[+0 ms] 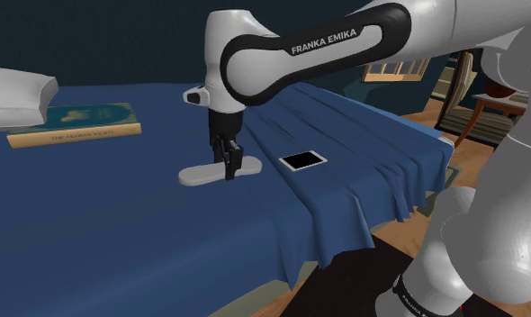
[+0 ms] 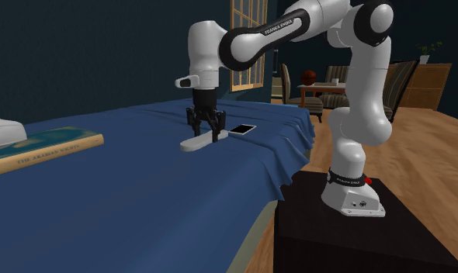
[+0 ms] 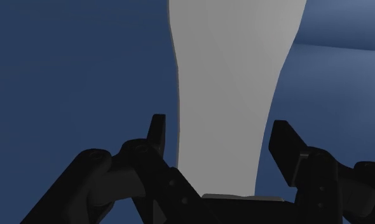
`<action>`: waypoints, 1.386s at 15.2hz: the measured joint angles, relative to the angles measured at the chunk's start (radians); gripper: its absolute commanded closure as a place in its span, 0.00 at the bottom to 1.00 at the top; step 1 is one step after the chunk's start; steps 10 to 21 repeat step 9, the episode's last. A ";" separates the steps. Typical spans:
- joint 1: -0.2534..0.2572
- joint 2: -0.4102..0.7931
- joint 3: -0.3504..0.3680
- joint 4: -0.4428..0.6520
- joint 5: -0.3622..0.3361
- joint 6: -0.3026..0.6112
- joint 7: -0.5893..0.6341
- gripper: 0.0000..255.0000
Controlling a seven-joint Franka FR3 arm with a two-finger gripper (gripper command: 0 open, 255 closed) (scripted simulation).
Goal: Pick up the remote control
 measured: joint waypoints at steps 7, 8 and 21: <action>0.000 -0.018 0.000 0.073 0.003 -0.092 -0.003 1.00; 0.000 -0.020 0.000 0.084 0.003 -0.104 -0.003 1.00; 0.000 -0.020 0.000 0.091 0.003 -0.111 -0.004 1.00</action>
